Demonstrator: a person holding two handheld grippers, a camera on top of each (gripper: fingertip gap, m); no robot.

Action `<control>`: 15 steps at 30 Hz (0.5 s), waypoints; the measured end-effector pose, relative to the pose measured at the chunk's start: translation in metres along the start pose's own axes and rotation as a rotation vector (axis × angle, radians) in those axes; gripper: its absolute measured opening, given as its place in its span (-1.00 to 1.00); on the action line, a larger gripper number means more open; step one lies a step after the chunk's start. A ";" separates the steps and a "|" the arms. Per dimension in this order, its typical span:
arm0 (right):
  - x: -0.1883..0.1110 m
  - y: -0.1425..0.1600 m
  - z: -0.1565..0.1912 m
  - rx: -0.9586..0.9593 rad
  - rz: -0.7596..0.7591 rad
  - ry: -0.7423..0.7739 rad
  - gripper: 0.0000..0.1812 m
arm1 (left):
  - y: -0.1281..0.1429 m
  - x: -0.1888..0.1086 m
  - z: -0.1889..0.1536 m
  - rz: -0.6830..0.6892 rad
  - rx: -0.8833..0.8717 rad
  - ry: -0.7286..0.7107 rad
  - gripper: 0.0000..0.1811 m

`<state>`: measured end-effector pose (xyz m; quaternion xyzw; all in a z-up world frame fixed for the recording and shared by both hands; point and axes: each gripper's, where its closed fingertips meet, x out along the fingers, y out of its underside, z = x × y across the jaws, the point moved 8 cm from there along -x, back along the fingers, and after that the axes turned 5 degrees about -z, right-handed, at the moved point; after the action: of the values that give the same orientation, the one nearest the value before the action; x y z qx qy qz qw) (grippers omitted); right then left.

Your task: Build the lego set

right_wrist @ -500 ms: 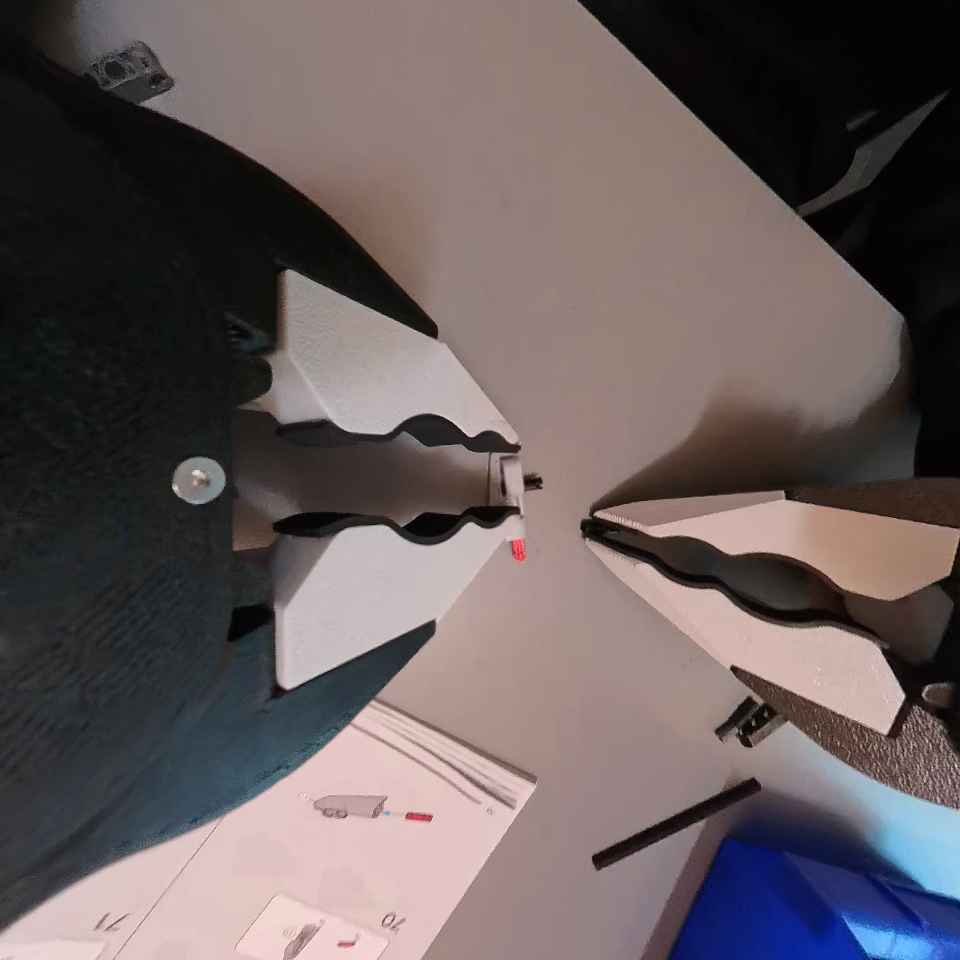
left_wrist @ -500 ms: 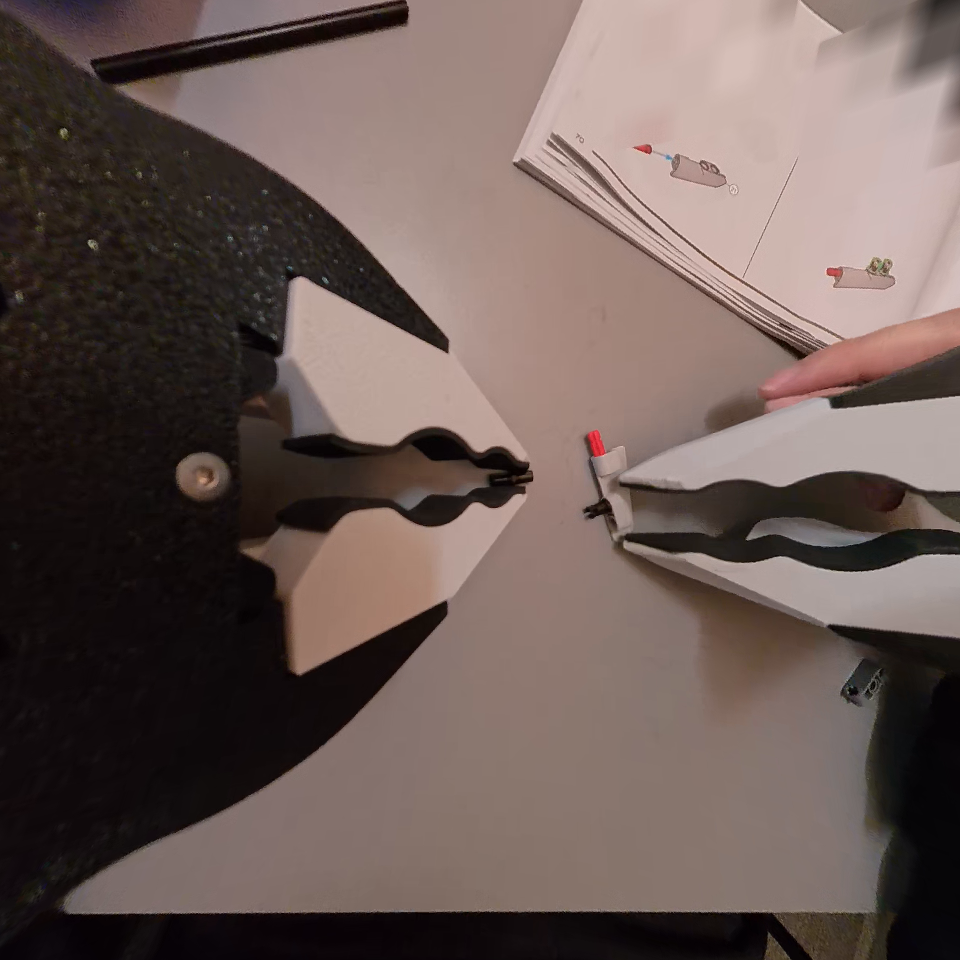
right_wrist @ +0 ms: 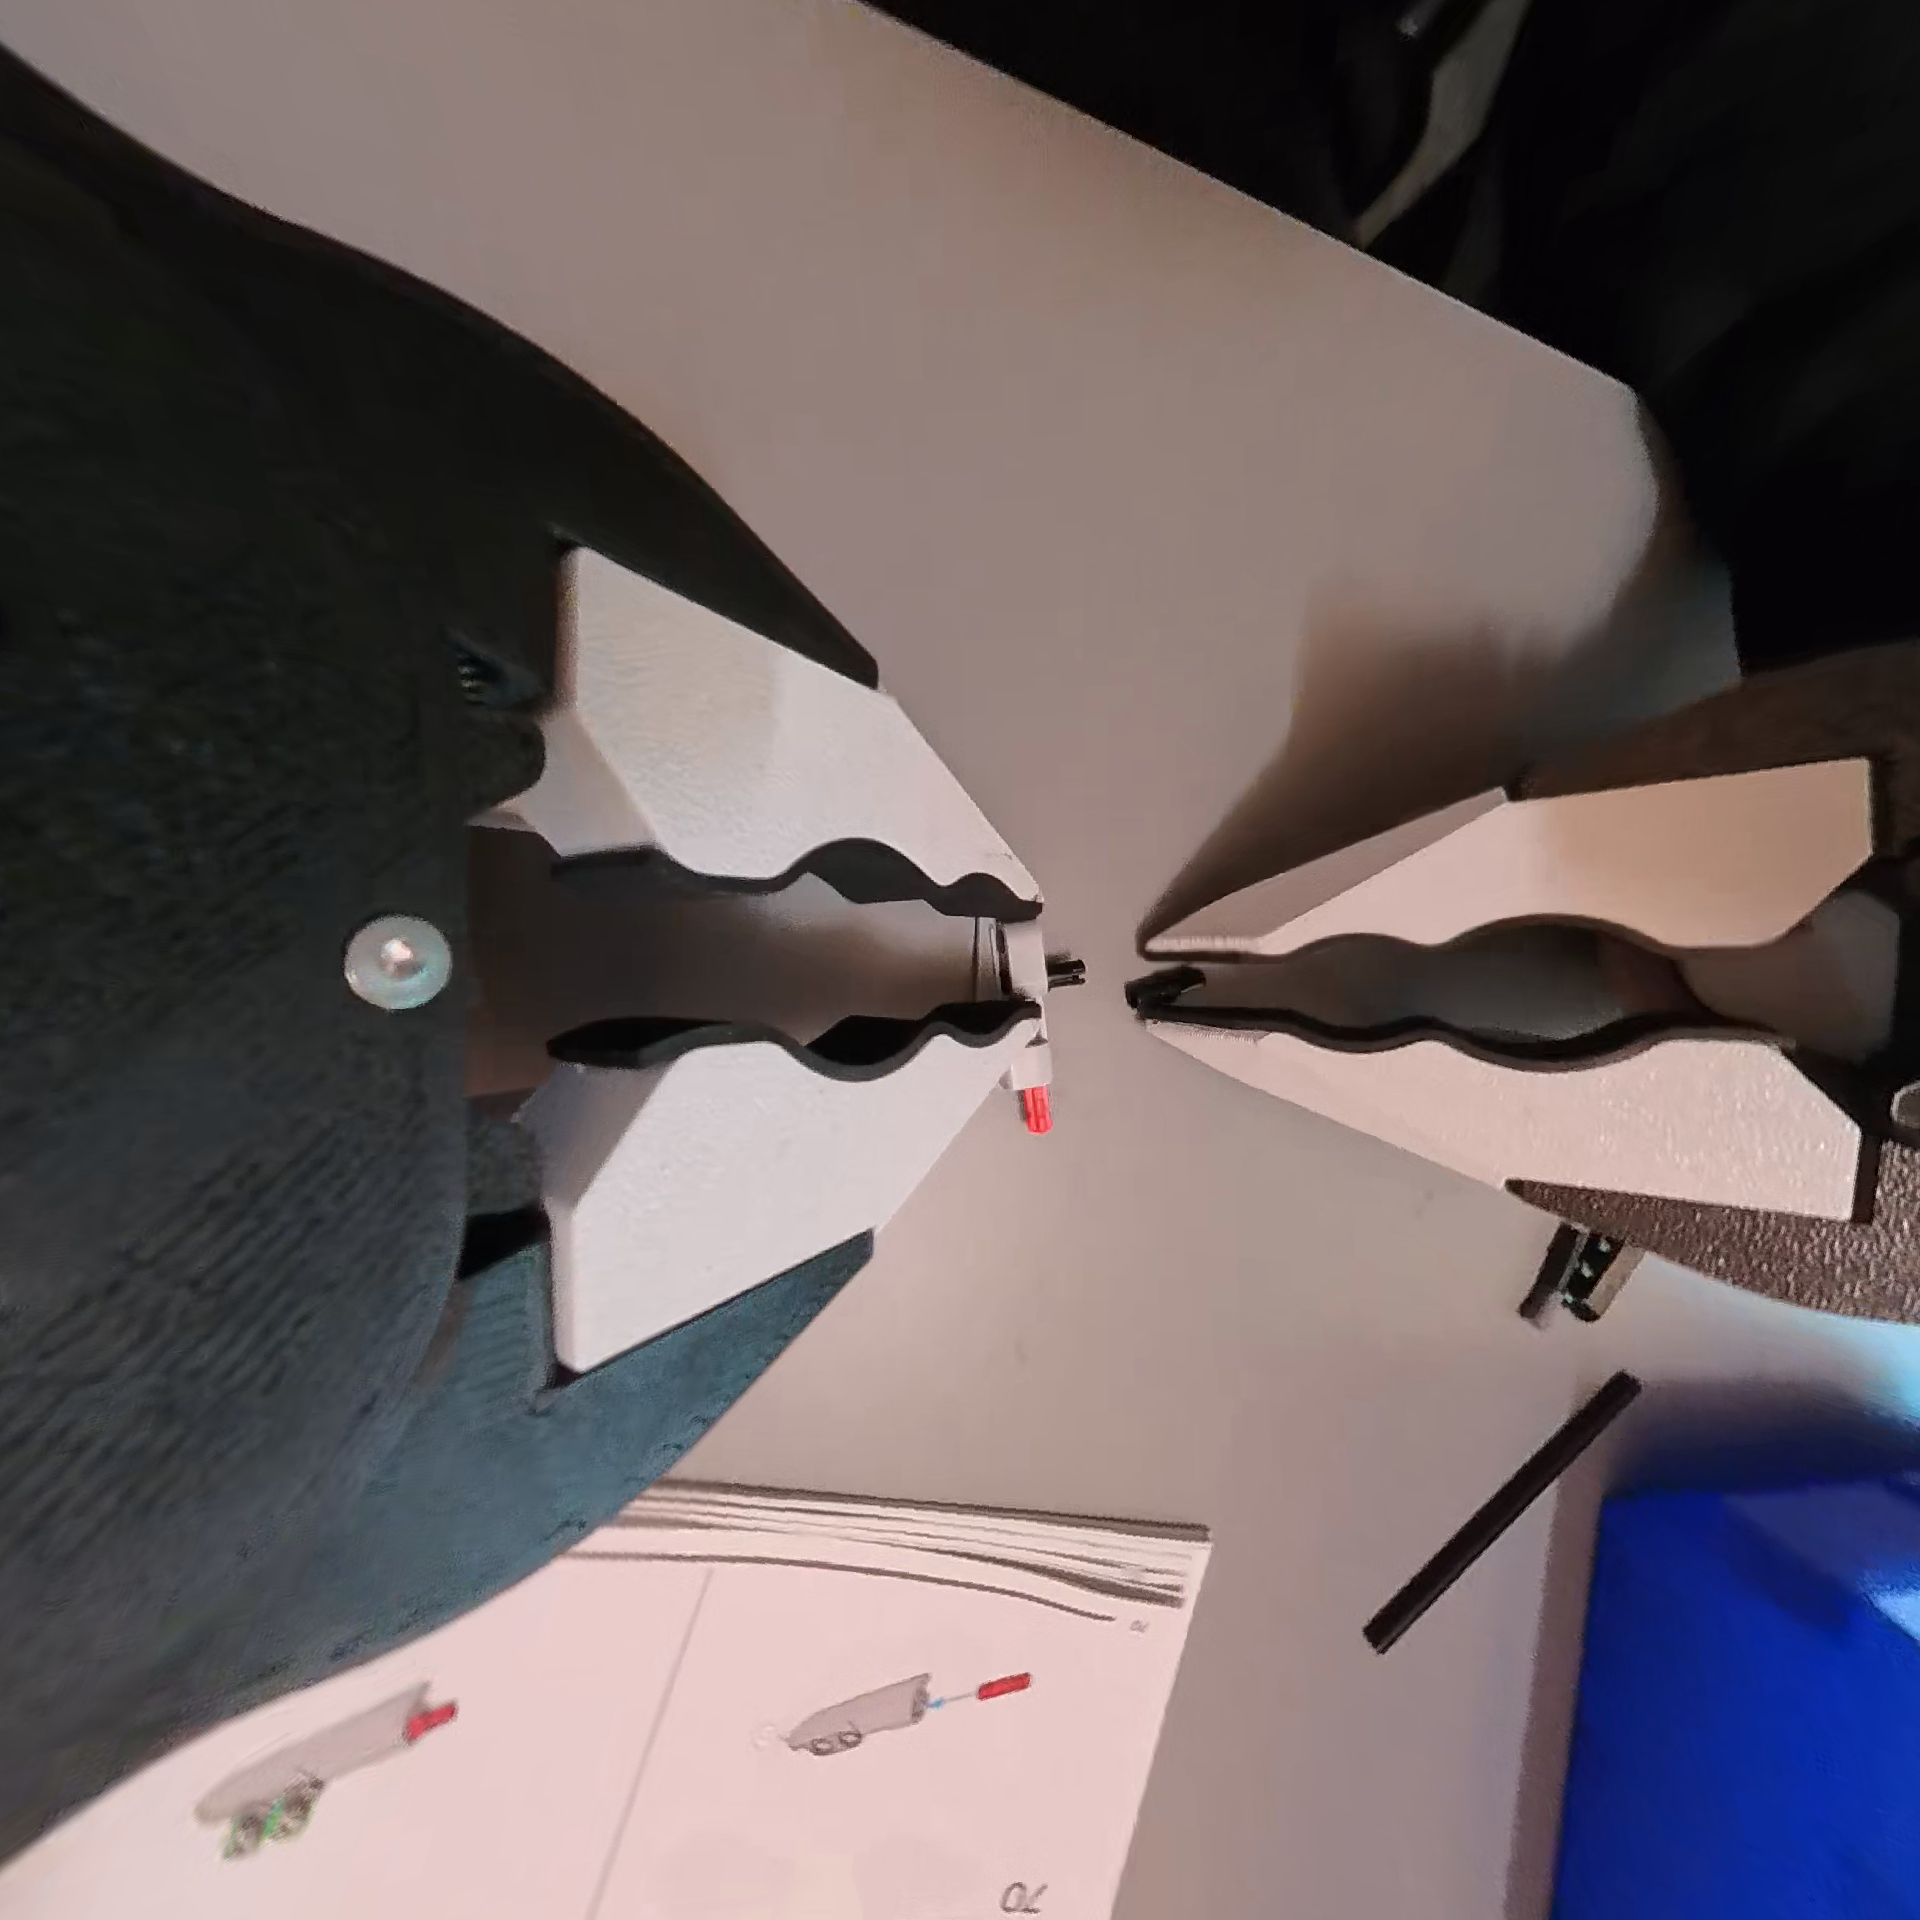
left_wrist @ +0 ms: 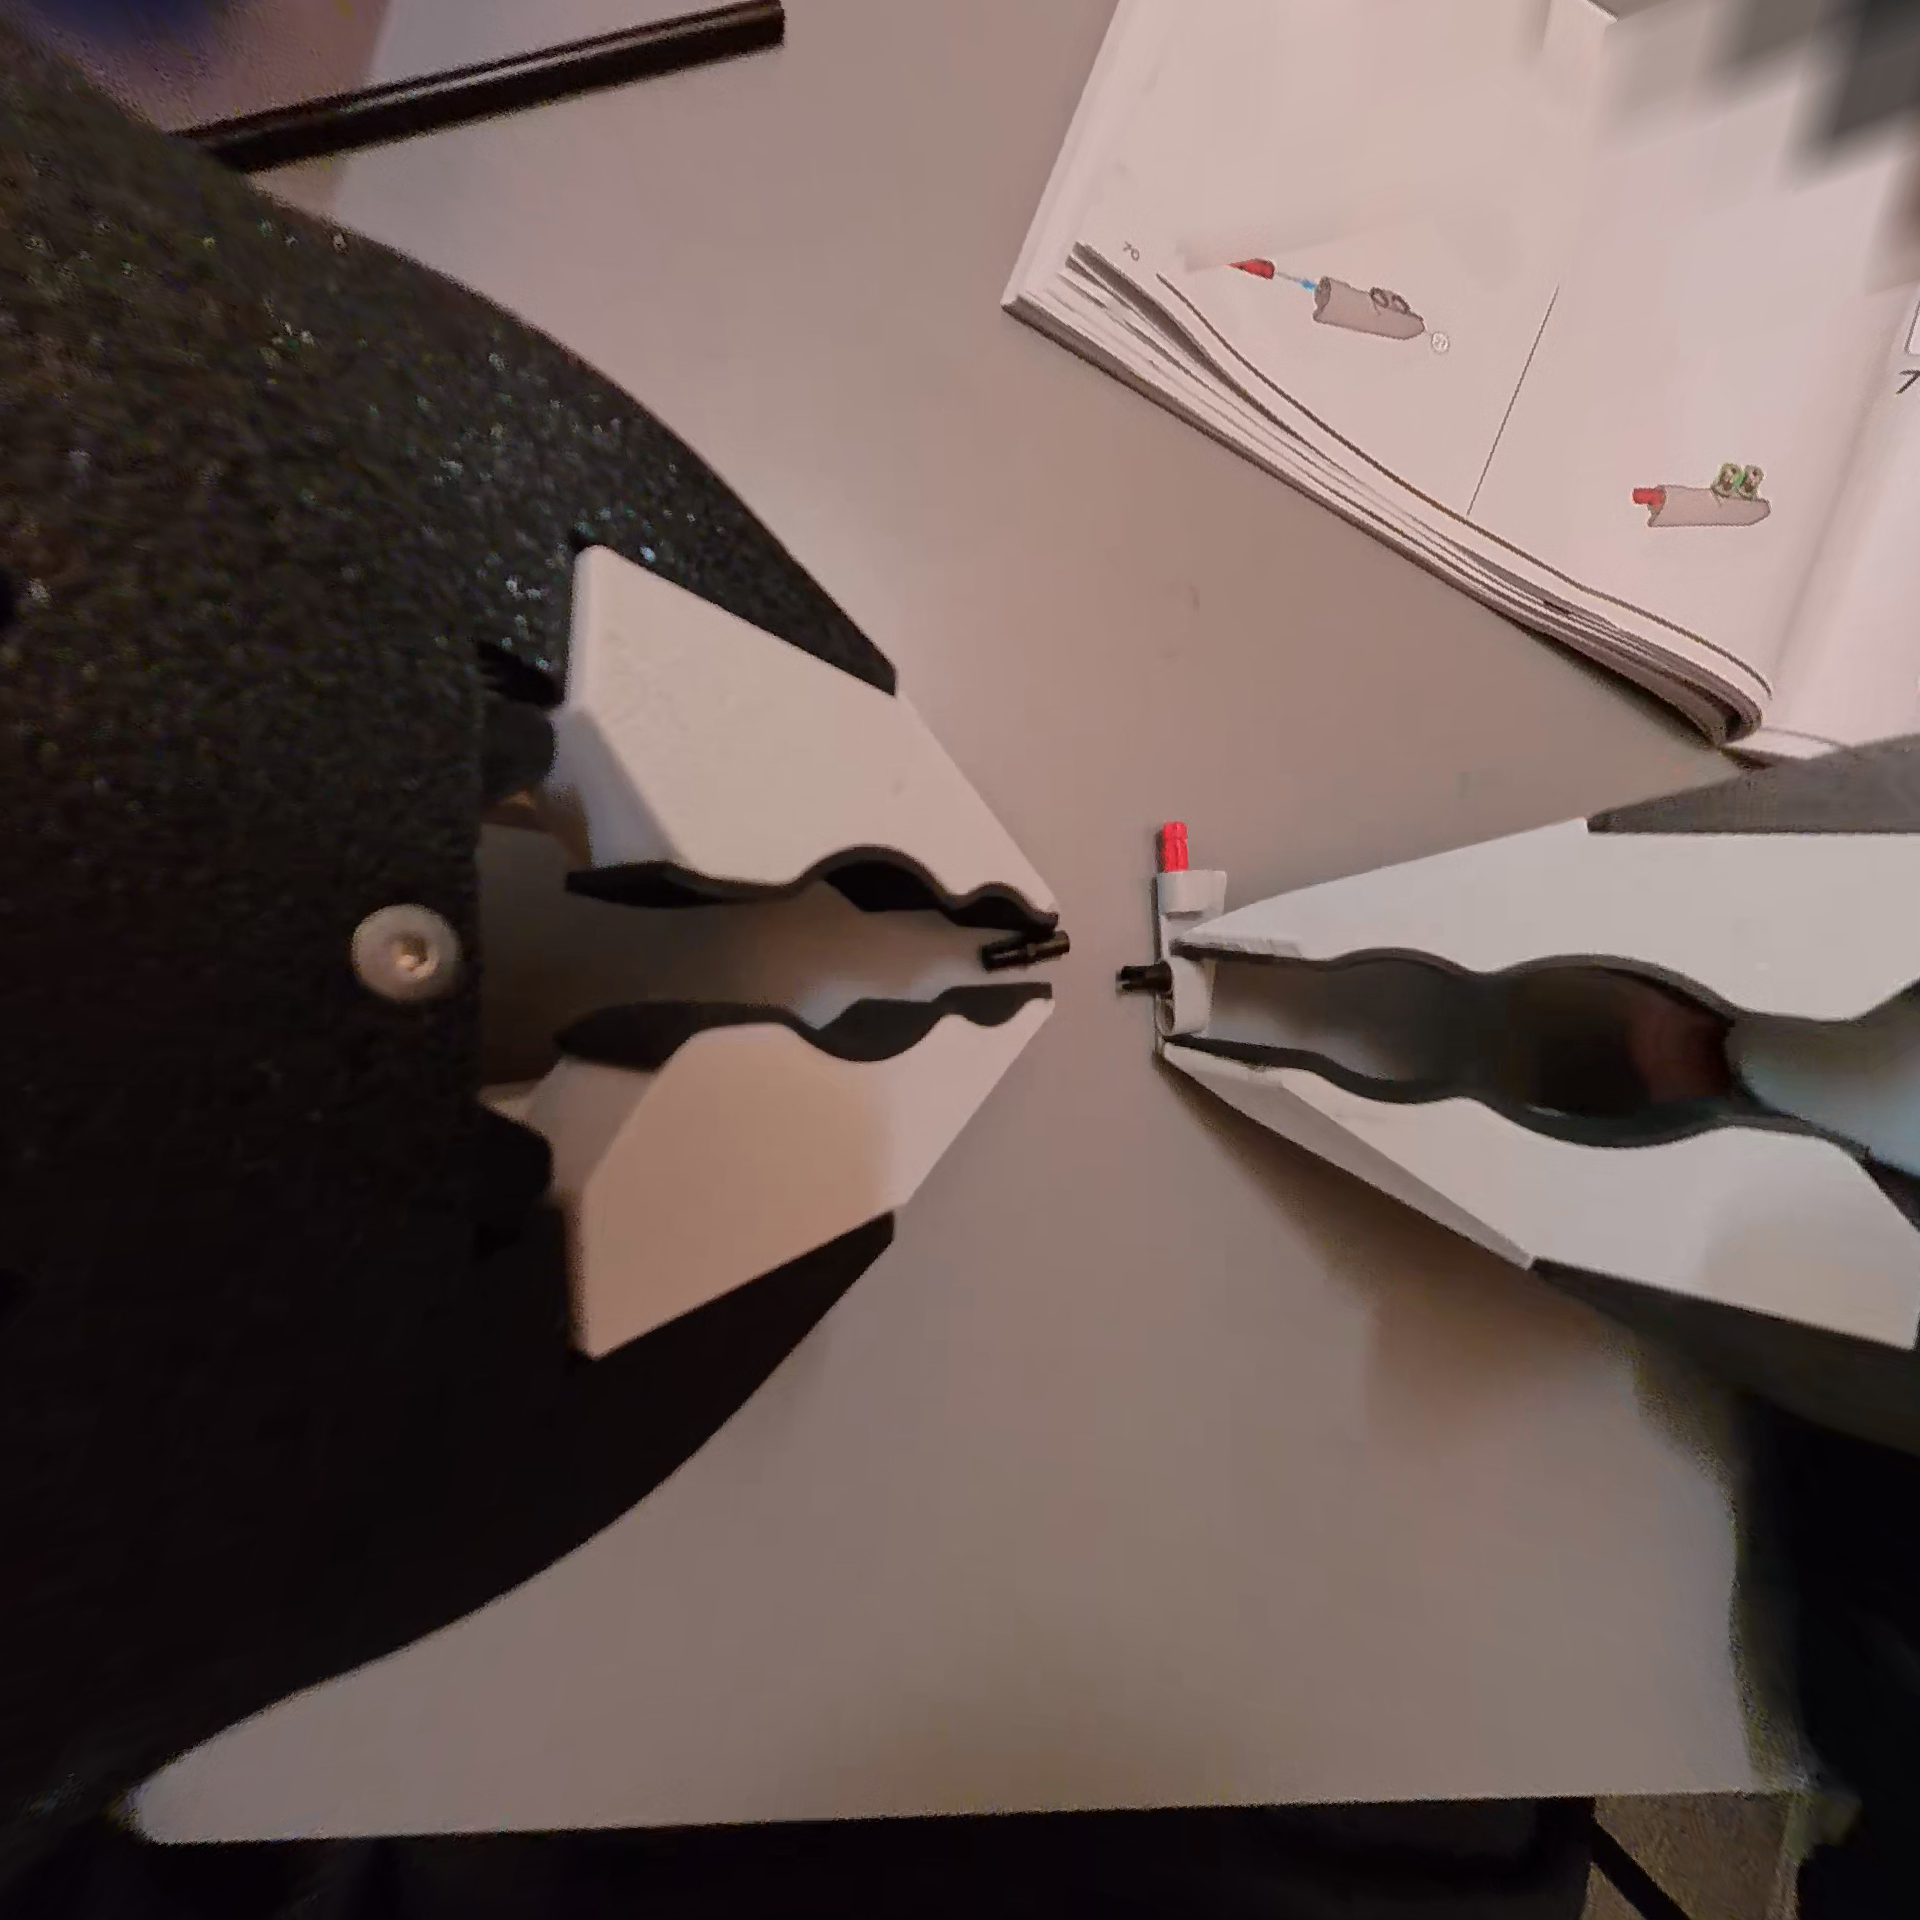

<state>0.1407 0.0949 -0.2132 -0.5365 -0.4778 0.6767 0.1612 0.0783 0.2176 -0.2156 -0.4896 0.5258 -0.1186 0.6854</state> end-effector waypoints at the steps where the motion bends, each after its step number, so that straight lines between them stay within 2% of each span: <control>1: 0.000 0.000 0.001 0.021 0.000 0.015 -0.84 | 0.000 0.000 0.000 0.001 -0.002 -0.008 -0.95; 6: 0.001 0.000 0.004 0.014 0.005 0.075 -0.85 | 0.001 -0.001 0.000 0.004 0.004 -0.031 -0.92; 8: 0.001 -0.001 0.005 0.006 0.005 0.084 -0.85 | 0.002 -0.005 0.001 0.024 0.016 -0.075 -0.81; 11: 0.001 -0.001 0.005 0.003 0.004 0.081 -0.85 | 0.003 -0.009 0.000 0.056 0.027 -0.079 -0.85; 15: 0.001 -0.001 0.004 0.013 0.004 0.070 -0.85 | 0.001 -0.004 -0.005 0.027 0.036 -0.037 -0.88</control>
<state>0.1363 0.0938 -0.2135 -0.5596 -0.4663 0.6611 0.1799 0.0725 0.2185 -0.2138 -0.4720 0.5176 -0.1096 0.7052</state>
